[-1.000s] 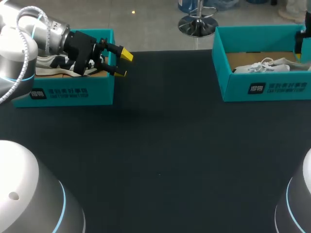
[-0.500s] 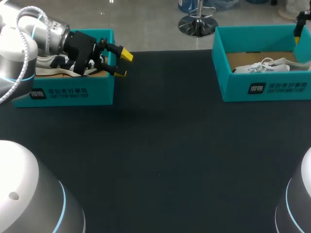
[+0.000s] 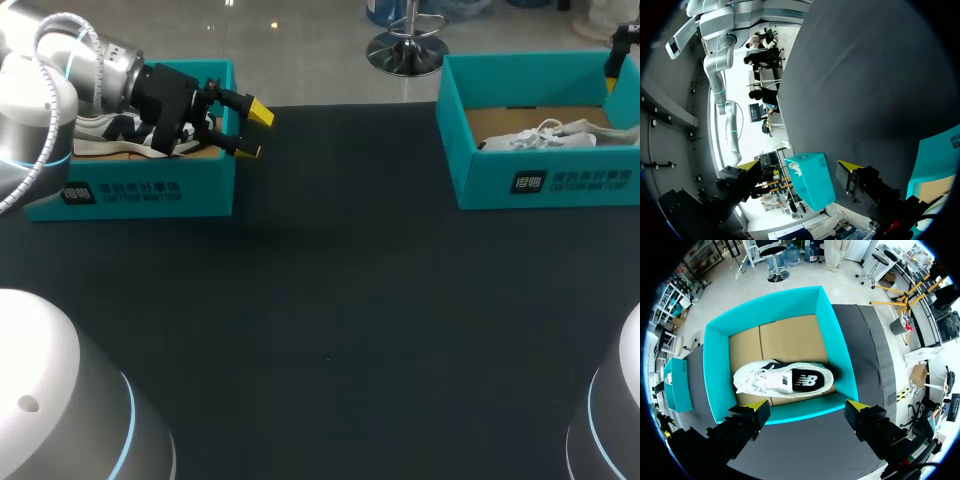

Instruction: Take the shoe out of the shoebox, open the shoe tongue, remove and reinsert the insole, then place the shoe into the shoebox

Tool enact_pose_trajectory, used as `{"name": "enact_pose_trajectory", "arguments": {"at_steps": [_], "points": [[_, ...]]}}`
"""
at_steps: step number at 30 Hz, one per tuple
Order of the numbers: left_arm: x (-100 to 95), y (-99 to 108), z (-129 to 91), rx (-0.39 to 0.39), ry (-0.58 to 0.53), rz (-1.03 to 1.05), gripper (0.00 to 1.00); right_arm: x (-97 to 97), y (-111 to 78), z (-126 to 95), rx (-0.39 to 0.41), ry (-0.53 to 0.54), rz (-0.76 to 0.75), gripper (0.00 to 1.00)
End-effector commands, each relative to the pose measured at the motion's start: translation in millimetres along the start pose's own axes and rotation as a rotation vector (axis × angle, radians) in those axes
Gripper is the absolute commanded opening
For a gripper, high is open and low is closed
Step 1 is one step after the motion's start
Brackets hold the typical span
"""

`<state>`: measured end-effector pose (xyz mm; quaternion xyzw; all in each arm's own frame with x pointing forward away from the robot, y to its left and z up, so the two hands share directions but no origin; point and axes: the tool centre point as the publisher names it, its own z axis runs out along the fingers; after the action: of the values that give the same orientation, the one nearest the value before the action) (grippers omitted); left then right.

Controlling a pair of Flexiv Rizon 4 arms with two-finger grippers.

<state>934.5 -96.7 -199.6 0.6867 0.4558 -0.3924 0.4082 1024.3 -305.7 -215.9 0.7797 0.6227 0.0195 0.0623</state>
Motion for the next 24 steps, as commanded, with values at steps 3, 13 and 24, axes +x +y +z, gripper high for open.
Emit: {"name": "enact_pose_trajectory", "arguments": {"at_steps": [3, 13, 24], "points": [[-0.1, 0.2, -0.1, 0.001, 0.002, 0.001, 1.0, -0.1, -0.9, -0.2, -0.002, 0.0, 0.001, 1.0], [-1.5, 12.0, -13.0, 0.009, 0.085, -0.031, 1.0, -0.1, -0.9, -0.2, -0.002, 0.0, 0.001, 1.0], [-7.7, 29.5, -38.5, 0.061, 0.337, -0.012, 1.0, -0.1, -0.9, -0.2, -0.002, 0.0, 0.001, 1.0]]}}
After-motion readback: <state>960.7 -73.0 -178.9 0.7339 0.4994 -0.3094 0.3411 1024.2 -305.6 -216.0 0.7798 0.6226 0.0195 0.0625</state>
